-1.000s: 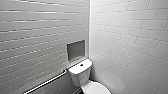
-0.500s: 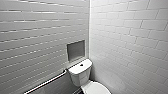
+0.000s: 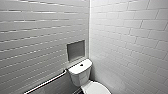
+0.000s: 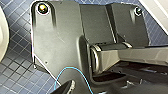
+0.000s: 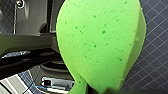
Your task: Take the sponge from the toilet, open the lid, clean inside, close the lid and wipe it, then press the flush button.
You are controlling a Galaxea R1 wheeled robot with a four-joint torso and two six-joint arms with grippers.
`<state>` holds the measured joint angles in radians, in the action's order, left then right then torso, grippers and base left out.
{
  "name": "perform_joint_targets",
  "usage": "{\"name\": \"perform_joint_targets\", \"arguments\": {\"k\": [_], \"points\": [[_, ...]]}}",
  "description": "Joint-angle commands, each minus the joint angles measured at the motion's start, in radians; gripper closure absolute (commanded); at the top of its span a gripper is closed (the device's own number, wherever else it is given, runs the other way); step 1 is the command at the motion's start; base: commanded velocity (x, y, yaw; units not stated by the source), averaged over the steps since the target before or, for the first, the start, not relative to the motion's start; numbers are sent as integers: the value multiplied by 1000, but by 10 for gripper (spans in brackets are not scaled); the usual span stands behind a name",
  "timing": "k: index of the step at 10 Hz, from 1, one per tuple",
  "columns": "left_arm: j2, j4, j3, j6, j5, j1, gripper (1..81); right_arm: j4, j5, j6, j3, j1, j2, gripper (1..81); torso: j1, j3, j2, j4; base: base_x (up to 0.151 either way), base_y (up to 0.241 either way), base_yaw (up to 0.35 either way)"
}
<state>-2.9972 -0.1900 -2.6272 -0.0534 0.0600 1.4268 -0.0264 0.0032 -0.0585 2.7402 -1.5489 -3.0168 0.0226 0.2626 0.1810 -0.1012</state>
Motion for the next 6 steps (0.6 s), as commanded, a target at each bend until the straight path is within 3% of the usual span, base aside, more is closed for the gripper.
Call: {"name": "perform_joint_targets", "arguments": {"k": [1,6], "points": [[1,7,4,1,55,-47,10,-12,-60,3,-5,34,2,811,0,0,0,0,75,0,0],[3,7,4,1,55,-47,10,-14,-57,2,-5,29,2,811,-1,-1,0,0,93,0,0]]}}
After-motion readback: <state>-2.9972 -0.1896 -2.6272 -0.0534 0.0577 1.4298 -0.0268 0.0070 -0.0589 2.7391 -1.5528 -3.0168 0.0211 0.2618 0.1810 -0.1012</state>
